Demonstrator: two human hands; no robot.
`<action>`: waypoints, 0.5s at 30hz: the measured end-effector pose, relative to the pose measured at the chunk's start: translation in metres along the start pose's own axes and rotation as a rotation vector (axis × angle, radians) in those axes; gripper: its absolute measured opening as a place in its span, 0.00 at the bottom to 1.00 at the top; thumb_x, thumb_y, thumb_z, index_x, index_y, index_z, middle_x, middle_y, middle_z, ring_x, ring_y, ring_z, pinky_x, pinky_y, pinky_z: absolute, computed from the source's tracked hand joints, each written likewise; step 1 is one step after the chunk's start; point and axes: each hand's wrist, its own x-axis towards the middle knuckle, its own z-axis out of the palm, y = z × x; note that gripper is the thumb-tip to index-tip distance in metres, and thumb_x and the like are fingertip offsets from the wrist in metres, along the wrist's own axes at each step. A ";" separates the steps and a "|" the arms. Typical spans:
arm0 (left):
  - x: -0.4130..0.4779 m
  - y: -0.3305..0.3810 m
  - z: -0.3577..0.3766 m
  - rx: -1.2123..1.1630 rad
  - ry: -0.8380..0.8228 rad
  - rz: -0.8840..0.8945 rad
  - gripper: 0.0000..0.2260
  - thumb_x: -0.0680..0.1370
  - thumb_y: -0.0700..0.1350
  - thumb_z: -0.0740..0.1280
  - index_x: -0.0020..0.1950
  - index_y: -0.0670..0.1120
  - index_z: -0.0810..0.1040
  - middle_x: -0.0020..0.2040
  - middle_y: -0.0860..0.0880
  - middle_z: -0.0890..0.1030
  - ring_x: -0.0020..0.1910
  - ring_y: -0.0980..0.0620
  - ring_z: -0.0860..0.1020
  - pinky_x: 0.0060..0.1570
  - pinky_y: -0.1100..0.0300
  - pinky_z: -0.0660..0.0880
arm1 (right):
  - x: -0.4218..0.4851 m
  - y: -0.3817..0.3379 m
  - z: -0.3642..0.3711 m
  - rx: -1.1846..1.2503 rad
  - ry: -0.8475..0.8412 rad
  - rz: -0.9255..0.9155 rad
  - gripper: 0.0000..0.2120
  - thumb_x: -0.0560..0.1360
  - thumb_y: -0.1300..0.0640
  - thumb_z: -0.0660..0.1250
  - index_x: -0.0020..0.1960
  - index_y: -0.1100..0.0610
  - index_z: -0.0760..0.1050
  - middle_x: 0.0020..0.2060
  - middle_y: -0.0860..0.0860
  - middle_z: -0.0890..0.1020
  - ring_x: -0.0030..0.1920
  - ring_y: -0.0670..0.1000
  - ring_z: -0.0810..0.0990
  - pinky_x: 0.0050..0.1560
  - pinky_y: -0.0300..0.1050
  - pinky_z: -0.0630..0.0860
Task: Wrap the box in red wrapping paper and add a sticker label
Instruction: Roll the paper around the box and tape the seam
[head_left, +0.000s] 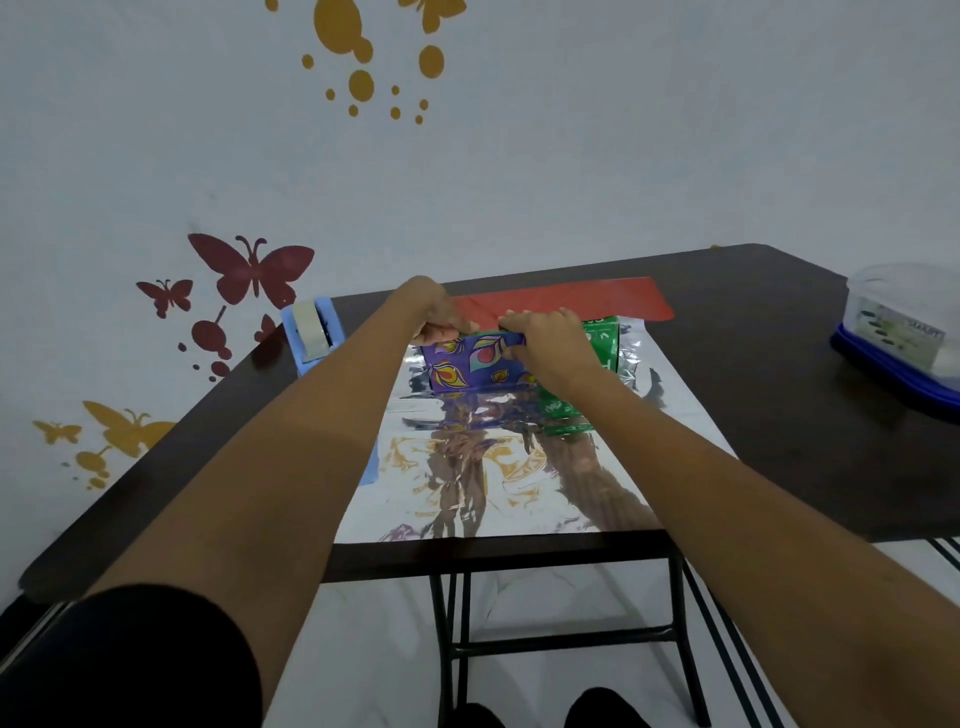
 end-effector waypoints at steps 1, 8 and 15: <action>-0.001 -0.001 0.001 -0.019 0.002 0.001 0.18 0.78 0.50 0.66 0.32 0.45 0.67 0.16 0.54 0.68 0.15 0.60 0.60 0.21 0.70 0.59 | 0.000 0.000 0.000 0.003 0.000 0.001 0.22 0.78 0.51 0.63 0.71 0.52 0.67 0.69 0.51 0.71 0.67 0.53 0.71 0.71 0.50 0.55; -0.006 -0.007 0.001 -0.101 0.007 -0.018 0.19 0.77 0.49 0.67 0.29 0.45 0.66 0.17 0.54 0.63 0.22 0.59 0.59 0.18 0.71 0.56 | 0.000 0.000 0.000 0.001 0.003 0.006 0.22 0.78 0.51 0.63 0.71 0.52 0.67 0.70 0.50 0.70 0.67 0.53 0.71 0.71 0.50 0.55; -0.007 -0.017 -0.002 -0.278 -0.006 -0.050 0.13 0.79 0.34 0.56 0.34 0.43 0.69 0.16 0.52 0.66 0.15 0.60 0.61 0.18 0.73 0.57 | 0.000 -0.001 -0.001 0.004 0.000 0.005 0.22 0.78 0.50 0.63 0.71 0.51 0.68 0.69 0.50 0.71 0.66 0.53 0.72 0.70 0.50 0.58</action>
